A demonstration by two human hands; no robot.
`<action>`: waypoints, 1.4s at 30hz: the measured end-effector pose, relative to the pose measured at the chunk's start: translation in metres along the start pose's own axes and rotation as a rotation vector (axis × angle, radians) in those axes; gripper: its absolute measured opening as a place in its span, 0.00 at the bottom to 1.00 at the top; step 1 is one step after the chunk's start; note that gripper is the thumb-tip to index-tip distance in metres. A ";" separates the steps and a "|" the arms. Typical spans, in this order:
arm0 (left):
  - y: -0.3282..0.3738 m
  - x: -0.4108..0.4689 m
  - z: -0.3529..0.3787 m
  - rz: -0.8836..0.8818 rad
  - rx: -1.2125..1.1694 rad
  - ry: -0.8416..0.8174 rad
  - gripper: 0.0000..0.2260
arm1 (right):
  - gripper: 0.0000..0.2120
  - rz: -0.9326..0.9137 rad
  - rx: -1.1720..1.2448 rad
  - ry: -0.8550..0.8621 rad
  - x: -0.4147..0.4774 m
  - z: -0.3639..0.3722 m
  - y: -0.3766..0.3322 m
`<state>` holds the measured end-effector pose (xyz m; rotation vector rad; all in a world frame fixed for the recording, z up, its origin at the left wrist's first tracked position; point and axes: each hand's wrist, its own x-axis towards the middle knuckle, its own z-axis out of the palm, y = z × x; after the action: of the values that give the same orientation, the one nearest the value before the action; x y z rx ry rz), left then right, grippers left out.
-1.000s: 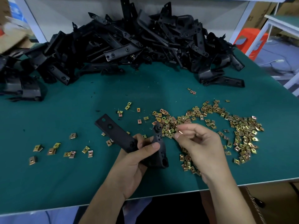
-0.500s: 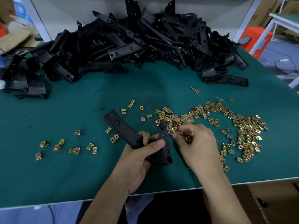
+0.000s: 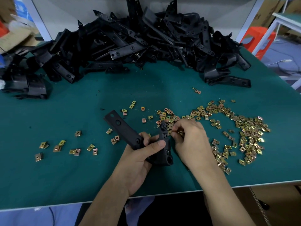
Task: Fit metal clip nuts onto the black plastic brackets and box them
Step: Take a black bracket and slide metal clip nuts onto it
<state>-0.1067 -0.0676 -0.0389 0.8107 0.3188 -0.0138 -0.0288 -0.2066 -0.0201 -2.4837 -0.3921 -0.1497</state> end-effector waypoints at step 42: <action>0.000 0.002 -0.002 0.012 -0.015 -0.047 0.17 | 0.11 0.494 1.177 -0.247 -0.023 -0.008 -0.009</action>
<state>-0.1056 -0.0661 -0.0408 0.7966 0.2692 -0.0195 -0.0533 -0.2100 -0.0127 -1.3529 0.0692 0.4677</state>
